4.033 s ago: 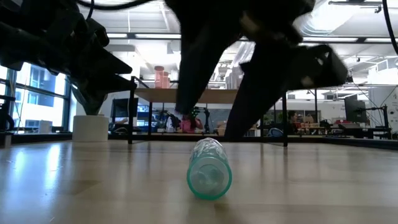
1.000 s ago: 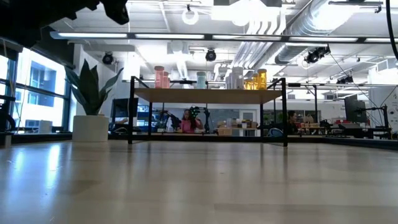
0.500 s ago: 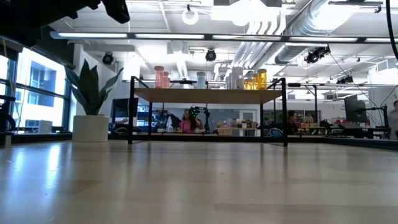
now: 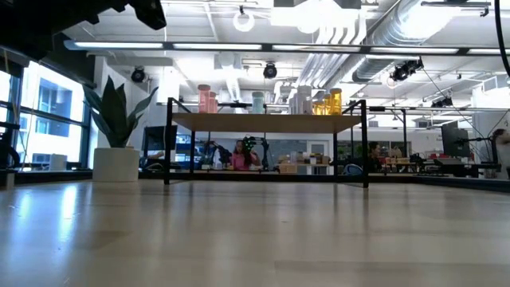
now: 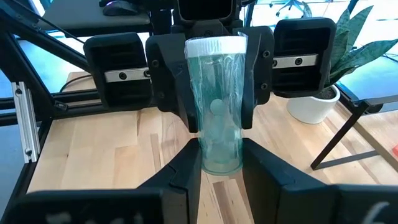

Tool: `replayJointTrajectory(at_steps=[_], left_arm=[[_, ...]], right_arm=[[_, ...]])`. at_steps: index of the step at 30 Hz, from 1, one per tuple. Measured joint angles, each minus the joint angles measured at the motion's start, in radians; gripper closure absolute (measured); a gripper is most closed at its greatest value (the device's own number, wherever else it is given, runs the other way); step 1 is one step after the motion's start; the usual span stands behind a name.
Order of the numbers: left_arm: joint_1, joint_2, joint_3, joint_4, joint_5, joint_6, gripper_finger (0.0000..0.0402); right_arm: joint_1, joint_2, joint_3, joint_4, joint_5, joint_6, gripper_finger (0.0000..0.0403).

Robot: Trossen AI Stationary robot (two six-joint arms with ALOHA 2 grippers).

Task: Pick and place medicine bottles onto shelf by color
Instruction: Put the blue pill bottle aligned with the other blue pill bottles on the shelf

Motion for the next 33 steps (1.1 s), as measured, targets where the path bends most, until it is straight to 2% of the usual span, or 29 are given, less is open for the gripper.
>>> replayJointTrajectory(at_steps=[6,11,16,21,24,27,30,33], left_arm=[[0.000,-0.001,0.001,-0.053,-0.001,-0.010,0.0316],[0.000,0.001,0.000,-0.121,-0.018,-0.060,0.0316],[-0.009,0.001,0.000,-0.211,-0.092,-0.092,0.0316],[-0.041,0.000,0.000,-0.368,-0.160,-0.152,0.0316],[-0.064,0.000,0.000,-0.456,-0.201,-0.187,0.0316],[-0.088,0.000,0.000,-0.534,-0.247,-0.194,0.0316],[-0.106,0.000,0.000,-0.569,-0.307,-0.193,0.0316],[-0.113,0.000,0.000,-0.584,-0.359,-0.192,0.0316]], right_arm=[[0.000,0.002,0.000,-0.024,-0.017,-0.021,0.0312],[0.000,0.002,0.000,-0.097,-0.040,-0.013,0.0262],[0.000,0.002,0.001,-0.263,-0.093,0.071,0.0206],[0.000,0.002,0.001,-0.514,-0.191,0.094,0.0182],[-0.002,0.002,0.001,-0.654,-0.142,0.130,0.0182],[-0.013,0.002,0.001,-0.709,-0.014,0.130,0.0186],[-0.030,0.002,0.001,-0.669,0.096,0.067,0.0189],[-0.051,0.002,0.001,-0.550,0.069,-0.041,0.0190]])
